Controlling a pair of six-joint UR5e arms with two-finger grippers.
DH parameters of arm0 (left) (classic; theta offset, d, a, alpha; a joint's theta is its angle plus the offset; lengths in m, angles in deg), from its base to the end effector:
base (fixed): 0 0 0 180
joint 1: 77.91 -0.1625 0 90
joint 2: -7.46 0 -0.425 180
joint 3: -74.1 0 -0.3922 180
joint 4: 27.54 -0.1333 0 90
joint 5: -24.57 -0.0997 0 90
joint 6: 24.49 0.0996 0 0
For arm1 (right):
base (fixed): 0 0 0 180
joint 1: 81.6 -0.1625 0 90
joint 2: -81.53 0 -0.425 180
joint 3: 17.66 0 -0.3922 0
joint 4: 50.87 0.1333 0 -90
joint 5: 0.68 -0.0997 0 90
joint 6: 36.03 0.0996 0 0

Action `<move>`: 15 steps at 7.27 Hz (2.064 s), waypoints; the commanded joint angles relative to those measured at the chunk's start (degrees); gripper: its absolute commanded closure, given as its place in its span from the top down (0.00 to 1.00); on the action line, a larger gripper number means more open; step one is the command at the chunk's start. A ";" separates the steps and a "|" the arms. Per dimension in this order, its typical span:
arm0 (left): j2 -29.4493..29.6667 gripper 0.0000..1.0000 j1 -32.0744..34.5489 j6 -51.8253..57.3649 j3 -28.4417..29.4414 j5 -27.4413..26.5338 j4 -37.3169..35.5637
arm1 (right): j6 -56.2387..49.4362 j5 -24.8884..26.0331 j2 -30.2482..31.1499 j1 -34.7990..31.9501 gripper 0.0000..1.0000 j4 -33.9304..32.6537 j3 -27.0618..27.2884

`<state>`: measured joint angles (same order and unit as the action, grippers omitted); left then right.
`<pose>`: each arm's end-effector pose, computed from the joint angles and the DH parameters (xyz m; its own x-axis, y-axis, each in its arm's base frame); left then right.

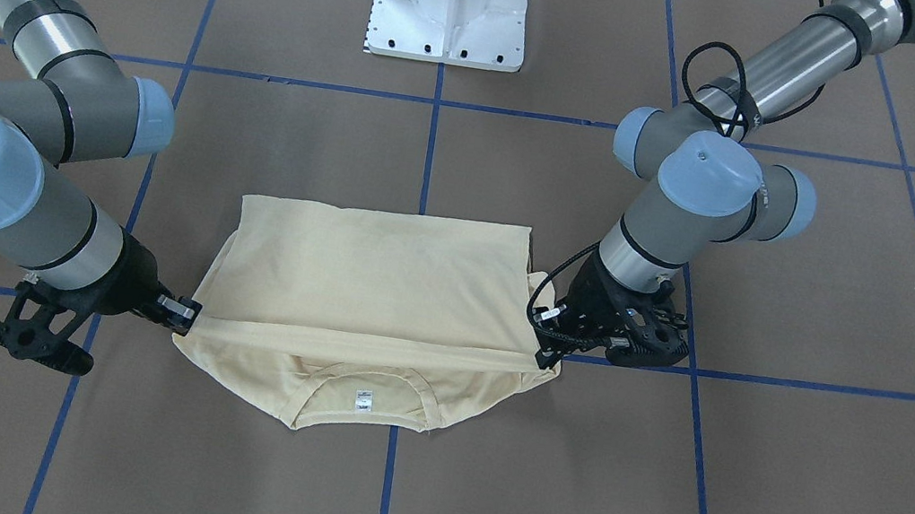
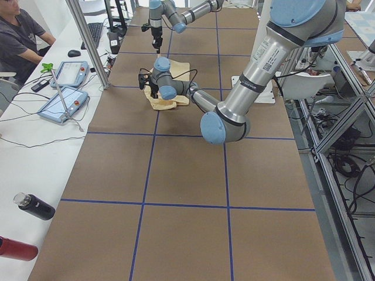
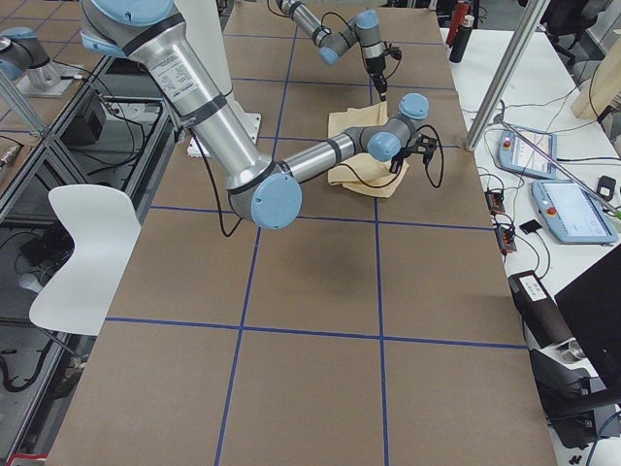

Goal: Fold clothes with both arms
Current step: 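Lay the hem just below the collar with both grippers and release, then raise the right gripper off the collar and move it to the folded shirt's side edge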

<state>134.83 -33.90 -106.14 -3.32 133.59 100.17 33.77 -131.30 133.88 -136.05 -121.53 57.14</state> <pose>0.4647 -0.5892 0.2909 0.3938 -0.1895 -0.8995 0.3960 0.9180 -0.0201 -0.3785 -0.6474 0.3392 0.5330 0.2950 0.7930 -0.1932 0.9549 -0.2254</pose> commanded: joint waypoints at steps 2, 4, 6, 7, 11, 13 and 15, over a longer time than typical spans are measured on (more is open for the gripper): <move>0.07 0.00 -0.94 -0.01 0.08 -0.74 0.00 | -0.10 0.01 0.12 0.74 0.00 0.00 -0.01; 0.07 0.00 -0.94 0.17 -0.18 -0.83 0.00 | -0.36 -0.08 0.30 0.92 0.00 0.09 -0.01; -0.36 0.94 -0.94 0.52 -0.54 -1.09 0.00 | -2.91 0.71 0.65 1.27 0.99 0.00 -0.01; -0.46 0.99 -0.86 0.61 -0.71 -2.22 0.00 | -2.82 1.32 0.56 1.28 1.00 0.09 -0.01; -2.65 0.99 -0.59 0.79 -9.67 -2.23 -5.88 | 0.67 0.89 5.45 1.79 1.00 0.09 10.04; -2.57 0.99 -0.68 0.70 -9.85 -3.02 -5.89 | 10.13 4.82 11.17 6.79 1.00 0.09 18.23; -2.48 0.99 -0.77 0.35 -10.12 -4.60 -5.89 | 15.70 9.05 14.17 11.71 1.00 0.00 21.51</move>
<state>132.34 -34.63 -105.59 -13.24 129.65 94.30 46.09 -124.73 146.00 -127.34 -121.50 76.58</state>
